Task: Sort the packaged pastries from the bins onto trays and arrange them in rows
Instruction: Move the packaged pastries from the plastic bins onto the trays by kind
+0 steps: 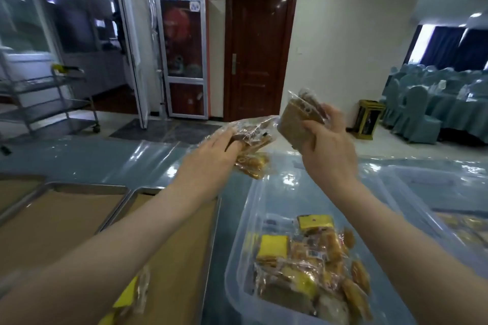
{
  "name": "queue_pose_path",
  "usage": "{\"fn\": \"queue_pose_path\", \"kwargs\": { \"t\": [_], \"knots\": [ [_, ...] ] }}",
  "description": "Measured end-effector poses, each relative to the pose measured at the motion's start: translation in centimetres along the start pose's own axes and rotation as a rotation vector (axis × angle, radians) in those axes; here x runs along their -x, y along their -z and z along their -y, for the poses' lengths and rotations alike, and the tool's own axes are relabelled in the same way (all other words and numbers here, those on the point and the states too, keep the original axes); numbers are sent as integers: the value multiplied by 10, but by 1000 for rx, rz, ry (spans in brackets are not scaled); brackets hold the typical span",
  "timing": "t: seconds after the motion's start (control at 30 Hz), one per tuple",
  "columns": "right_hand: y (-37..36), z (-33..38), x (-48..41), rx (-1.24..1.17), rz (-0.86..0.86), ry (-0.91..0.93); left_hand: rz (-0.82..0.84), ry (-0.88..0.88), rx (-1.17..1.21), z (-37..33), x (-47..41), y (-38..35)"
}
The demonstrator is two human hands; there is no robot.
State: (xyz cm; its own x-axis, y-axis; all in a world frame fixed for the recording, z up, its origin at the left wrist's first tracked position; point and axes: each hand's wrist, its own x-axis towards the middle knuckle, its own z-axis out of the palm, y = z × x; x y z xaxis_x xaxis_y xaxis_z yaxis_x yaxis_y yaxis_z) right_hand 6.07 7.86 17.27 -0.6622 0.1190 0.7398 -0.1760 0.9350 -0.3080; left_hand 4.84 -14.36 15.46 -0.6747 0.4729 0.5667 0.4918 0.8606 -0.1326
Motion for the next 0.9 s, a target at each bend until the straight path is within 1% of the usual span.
{"fn": "queue_pose_path", "kwargs": {
  "t": [0.1, 0.2, 0.33, 0.4, 0.5, 0.57, 0.67, 0.73, 0.8, 0.9],
  "knots": [
    [-32, 39, 17, -57, 56, 137, 25, 11, -57, 27, 46, 5],
    [-71, 84, 35, -113, 222, 299, 65, 34, -70, 57, 94, 8],
    [-114, 148, 55, -99, 396, 422, 141, 51, -125, 113, 154, 8],
    [-133, 183, 65, -67, 491, 518, 166, 54, -138, 145, 184, 7],
    [-163, 236, 88, -61, 605, 597, 210, 96, -73, 189, 235, 3],
    [-186, 270, 107, -58, 652, 589, 231, 134, -15, 216, 270, -2],
    [-222, 316, 139, -63, 709, 492, 331, 167, 54, 259, 318, -14],
    [-245, 339, 157, -59, 716, 416, 399, 198, 113, 289, 344, -23],
    [-265, 359, 170, -73, 712, 348, 449, 250, 118, 317, 367, -28],
    [-289, 382, 176, -106, 693, 206, 453, 366, 132, 353, 396, -28]
  ]
}}
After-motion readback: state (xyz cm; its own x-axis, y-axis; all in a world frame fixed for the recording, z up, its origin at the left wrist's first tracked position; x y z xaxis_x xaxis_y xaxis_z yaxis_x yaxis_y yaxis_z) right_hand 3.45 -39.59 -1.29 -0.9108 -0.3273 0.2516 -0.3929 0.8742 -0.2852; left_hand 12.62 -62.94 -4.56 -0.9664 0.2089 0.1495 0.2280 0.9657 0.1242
